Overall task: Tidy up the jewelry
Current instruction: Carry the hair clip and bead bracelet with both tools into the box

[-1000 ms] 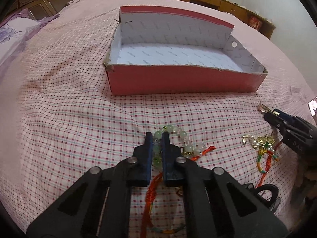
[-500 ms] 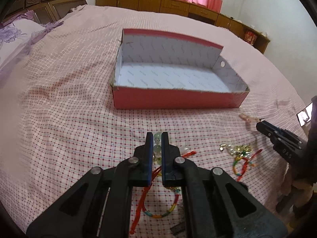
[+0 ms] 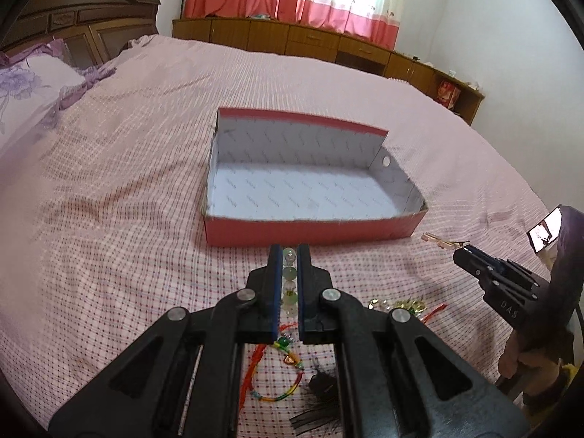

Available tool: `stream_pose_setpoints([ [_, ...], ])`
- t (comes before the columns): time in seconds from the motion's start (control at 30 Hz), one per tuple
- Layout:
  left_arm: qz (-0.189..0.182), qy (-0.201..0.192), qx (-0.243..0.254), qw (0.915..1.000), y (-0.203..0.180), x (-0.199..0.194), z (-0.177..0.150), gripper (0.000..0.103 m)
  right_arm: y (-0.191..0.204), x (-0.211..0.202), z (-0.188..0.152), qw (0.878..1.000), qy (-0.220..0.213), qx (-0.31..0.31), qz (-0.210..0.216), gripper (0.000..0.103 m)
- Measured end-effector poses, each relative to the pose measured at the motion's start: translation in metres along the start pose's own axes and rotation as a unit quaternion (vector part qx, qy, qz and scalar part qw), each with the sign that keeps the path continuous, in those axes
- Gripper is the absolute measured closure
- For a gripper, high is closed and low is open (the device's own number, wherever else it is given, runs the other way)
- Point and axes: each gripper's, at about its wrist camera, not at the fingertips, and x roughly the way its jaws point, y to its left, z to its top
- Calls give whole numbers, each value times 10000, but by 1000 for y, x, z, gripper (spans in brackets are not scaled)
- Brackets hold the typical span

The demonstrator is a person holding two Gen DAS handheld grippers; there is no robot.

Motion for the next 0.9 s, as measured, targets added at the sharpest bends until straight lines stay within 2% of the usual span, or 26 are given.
stream_pose_setpoints([
  [0.37, 61, -335, 179, 9993, -3, -5, 31, 103, 18, -6, 28, 9994, -260, -69, 224, 81],
  [0.73, 232, -646, 247, 9973, 2, 28, 73, 103, 29, 20, 77, 9982, -559, -126, 199, 81],
  [0.9, 256, -675, 192, 9972, 5, 52, 87, 103, 29, 44, 94, 9985, -526, -113, 139, 81],
])
